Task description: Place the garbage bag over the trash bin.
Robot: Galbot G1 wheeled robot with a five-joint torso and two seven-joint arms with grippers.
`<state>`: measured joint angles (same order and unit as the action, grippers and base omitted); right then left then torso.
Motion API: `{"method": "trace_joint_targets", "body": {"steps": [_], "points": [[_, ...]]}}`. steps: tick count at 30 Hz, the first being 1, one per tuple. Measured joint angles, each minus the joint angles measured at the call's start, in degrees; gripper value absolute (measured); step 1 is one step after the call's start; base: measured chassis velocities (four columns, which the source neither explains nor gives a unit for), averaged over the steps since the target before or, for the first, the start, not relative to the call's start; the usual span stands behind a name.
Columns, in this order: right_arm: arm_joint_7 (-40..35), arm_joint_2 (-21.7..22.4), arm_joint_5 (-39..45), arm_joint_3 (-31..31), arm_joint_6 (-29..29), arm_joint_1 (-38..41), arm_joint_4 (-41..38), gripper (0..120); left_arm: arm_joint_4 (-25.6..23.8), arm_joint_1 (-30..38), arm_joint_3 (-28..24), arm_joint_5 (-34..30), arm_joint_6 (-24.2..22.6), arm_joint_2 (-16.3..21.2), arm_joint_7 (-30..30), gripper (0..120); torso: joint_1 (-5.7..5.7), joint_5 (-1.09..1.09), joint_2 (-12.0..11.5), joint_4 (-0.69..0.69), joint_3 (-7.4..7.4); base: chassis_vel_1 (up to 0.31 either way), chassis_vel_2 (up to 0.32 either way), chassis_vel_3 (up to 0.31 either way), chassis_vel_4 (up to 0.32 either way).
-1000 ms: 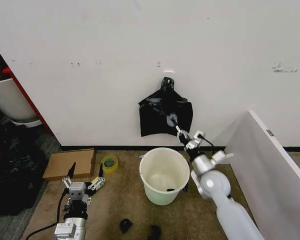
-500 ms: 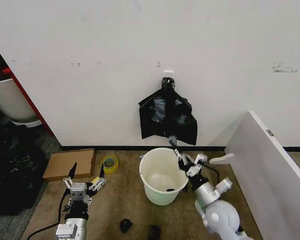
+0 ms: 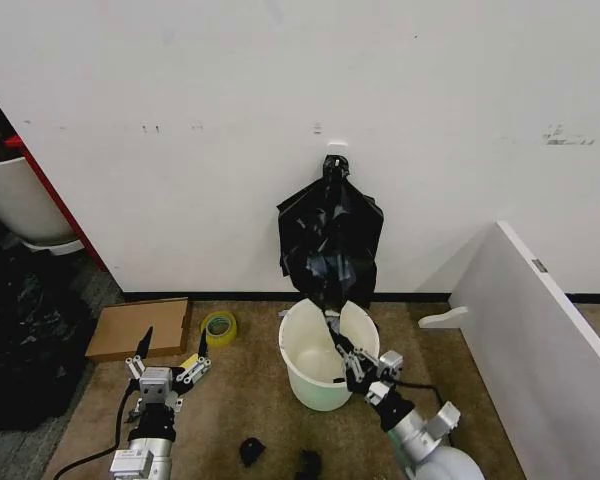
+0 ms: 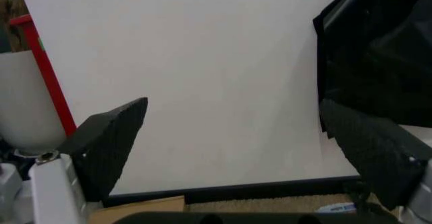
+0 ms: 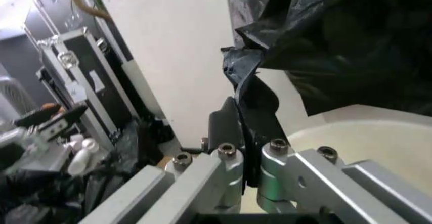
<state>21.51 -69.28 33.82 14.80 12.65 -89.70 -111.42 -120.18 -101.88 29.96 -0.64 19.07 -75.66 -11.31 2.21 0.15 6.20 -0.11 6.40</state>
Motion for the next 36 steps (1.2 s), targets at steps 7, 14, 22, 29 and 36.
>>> {"method": "trace_joint_targets", "body": {"steps": [7,14,22,29,36], "points": [[0.2,0.4,-4.2,-0.5,2.8,-1.8,0.7,0,0.0,0.0,-0.1,0.1,0.1,0.1,0.0,100,0.00,0.00,0.0,0.00,0.00,0.000,0.000,0.000,0.000],[0.2,0.4,-7.4,-0.3,5.3,-3.3,1.2,0,0.5,0.2,-0.3,0.2,0.2,0.4,0.0,100,0.00,0.00,0.0,0.00,0.00,0.000,0.000,0.000,0.000],[0.1,0.6,-9.2,-0.3,6.7,-4.1,1.5,0,0.6,0.4,-0.7,0.3,0.2,0.8,0.0,100,0.01,0.00,0.0,0.00,0.00,0.000,0.000,0.000,0.000],[0.7,0.2,-11.2,0.3,8.3,-3.9,2.6,0,1.0,0.2,-0.7,0.4,0.2,1.2,0.0,100,0.01,0.00,0.0,0.00,0.00,0.000,0.000,0.000,0.000],[1.3,-0.1,-13.4,0.5,9.8,-3.9,3.4,0,1.6,0.3,-0.8,0.4,0.3,1.2,0.1,100,0.01,0.00,0.0,0.01,0.00,0.000,0.000,0.000,0.000]]}}
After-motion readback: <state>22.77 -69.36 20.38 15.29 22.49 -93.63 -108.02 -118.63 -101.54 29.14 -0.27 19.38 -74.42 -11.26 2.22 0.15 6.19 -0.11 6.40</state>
